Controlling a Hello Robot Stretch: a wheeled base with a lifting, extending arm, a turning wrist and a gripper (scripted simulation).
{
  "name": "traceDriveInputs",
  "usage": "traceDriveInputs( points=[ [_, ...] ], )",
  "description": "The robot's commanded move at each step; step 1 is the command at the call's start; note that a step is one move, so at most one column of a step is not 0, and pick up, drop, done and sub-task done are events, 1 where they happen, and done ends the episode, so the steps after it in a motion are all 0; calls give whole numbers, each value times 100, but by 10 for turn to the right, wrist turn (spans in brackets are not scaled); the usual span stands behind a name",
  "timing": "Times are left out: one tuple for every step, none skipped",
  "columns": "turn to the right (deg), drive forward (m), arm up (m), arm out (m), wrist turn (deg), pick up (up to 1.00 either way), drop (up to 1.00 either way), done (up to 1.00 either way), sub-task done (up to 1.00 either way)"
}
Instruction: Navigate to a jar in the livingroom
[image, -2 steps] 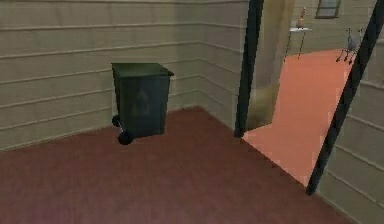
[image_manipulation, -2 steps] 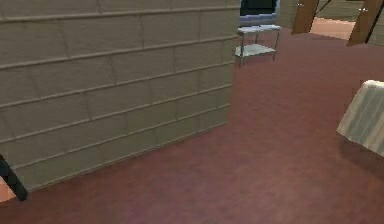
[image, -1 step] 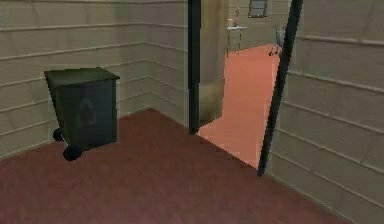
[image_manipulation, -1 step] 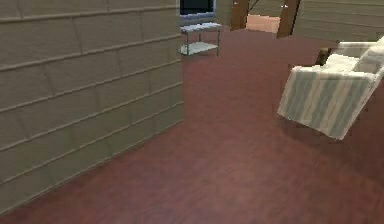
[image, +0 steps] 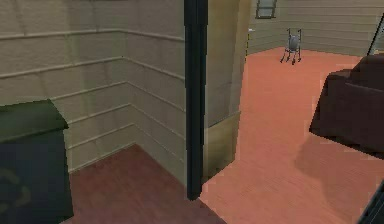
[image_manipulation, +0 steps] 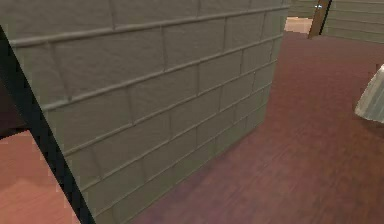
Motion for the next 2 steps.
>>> traceDriveInputs(
  points=[
    [90,0,0,0,0,0,0,0,0],
    [0,30,0,0,0,0,0,0,0]
  ],
)
